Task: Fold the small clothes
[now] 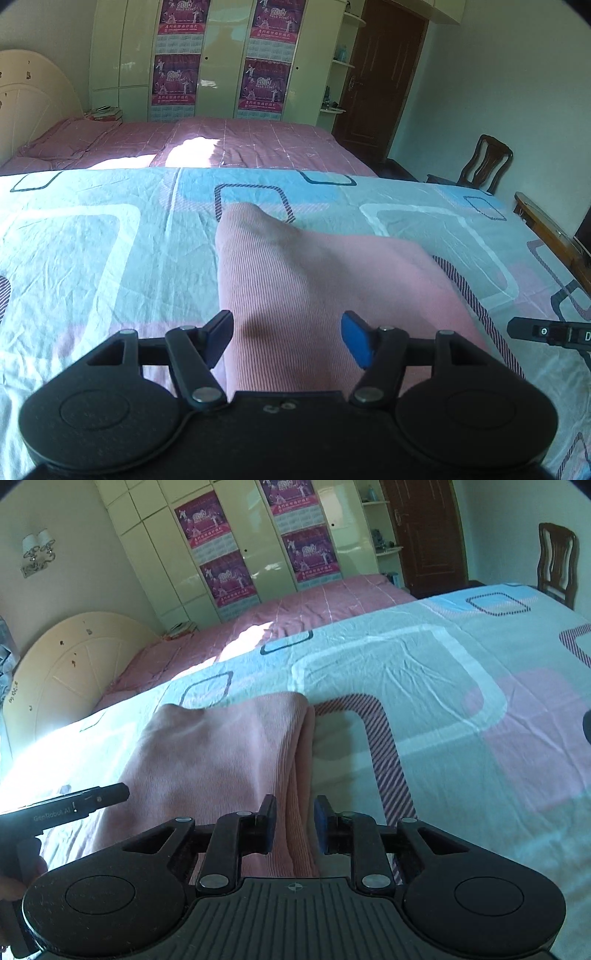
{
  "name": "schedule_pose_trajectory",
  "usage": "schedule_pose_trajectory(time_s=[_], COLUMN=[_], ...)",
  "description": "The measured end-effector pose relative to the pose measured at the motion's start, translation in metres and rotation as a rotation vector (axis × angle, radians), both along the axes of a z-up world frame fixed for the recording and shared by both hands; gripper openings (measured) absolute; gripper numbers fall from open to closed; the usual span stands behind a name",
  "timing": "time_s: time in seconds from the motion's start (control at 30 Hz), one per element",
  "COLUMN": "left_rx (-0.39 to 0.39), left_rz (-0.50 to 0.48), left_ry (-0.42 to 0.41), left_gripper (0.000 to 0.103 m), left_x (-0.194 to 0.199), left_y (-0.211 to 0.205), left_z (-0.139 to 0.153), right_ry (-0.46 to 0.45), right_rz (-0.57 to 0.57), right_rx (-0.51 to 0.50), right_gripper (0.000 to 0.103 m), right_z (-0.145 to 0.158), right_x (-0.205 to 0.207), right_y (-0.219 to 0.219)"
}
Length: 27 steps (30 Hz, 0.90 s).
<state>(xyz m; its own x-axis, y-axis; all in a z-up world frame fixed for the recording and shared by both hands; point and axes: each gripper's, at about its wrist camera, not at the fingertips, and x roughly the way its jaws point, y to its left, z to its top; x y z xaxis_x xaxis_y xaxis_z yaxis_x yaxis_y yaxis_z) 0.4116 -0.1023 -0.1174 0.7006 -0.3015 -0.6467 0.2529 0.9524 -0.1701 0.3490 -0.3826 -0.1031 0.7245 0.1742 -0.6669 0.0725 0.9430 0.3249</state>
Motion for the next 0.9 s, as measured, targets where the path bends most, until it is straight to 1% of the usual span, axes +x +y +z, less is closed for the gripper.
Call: schedule_pose_trajectory(time_s=[0.03, 0.07, 0.1, 0.2, 0.27, 0.33, 0.5, 0.63, 0.67, 0.73, 0.77, 0.83, 0.9], left_rx=[0.004, 0.008, 0.01, 0.021, 0.021, 0.016, 0.015, 0.064, 0.061, 0.031, 0.019, 0.016, -0.003], left_rz=[0.003, 0.006, 0.007, -0.002, -0.013, -0.025, -0.017, 0.02, 0.03, 0.052, 0.058, 0.065, 0.072], left_ry=[-0.007, -0.017, -0.025, -0.047, -0.052, -0.053, -0.016, -0.002, 0.013, 0.017, 0.016, 0.008, 0.007], left_gripper=[0.063, 0.062, 0.062, 0.062, 0.059, 0.056, 0.053, 0.053, 0.055, 0.056, 0.056, 0.056, 0.057], left_x=[0.004, 0.008, 0.011, 0.021, 0.028, 0.037, 0.065, 0.075, 0.076, 0.074, 0.073, 0.072, 0.07], left_y=[-0.001, -0.003, -0.004, -0.01, -0.015, -0.021, -0.028, -0.022, -0.017, -0.007, -0.006, -0.006, -0.004], left_z=[0.002, 0.003, 0.005, 0.01, 0.01, 0.008, -0.012, -0.034, -0.04, -0.048, -0.049, -0.049, -0.052], right_ry=[-0.009, -0.016, -0.029, -0.048, -0.046, -0.031, 0.016, 0.059, 0.066, 0.056, 0.046, 0.038, 0.048], right_rz=[0.011, 0.017, 0.021, 0.029, 0.027, 0.019, -0.037, -0.017, -0.018, -0.013, -0.004, 0.014, -0.005], right_rx=[-0.024, -0.048, -0.072, -0.108, -0.122, -0.117, -0.075, -0.062, -0.057, -0.008, -0.005, -0.028, -0.026], right_gripper=[0.035, 0.042, 0.053, 0.054, 0.052, 0.029, 0.027, 0.028, 0.028, 0.027, 0.027, 0.022, 0.021], right_z=[0.001, 0.001, 0.0, -0.004, -0.008, -0.014, -0.03, -0.044, -0.048, -0.053, -0.055, -0.06, -0.069], right_x=[0.006, 0.012, 0.018, 0.035, 0.047, 0.061, 0.095, 0.116, 0.119, 0.12, 0.12, 0.122, 0.124], right_y=[0.004, 0.008, 0.012, 0.023, 0.025, 0.025, 0.012, 0.013, 0.014, 0.014, 0.015, 0.014, 0.006])
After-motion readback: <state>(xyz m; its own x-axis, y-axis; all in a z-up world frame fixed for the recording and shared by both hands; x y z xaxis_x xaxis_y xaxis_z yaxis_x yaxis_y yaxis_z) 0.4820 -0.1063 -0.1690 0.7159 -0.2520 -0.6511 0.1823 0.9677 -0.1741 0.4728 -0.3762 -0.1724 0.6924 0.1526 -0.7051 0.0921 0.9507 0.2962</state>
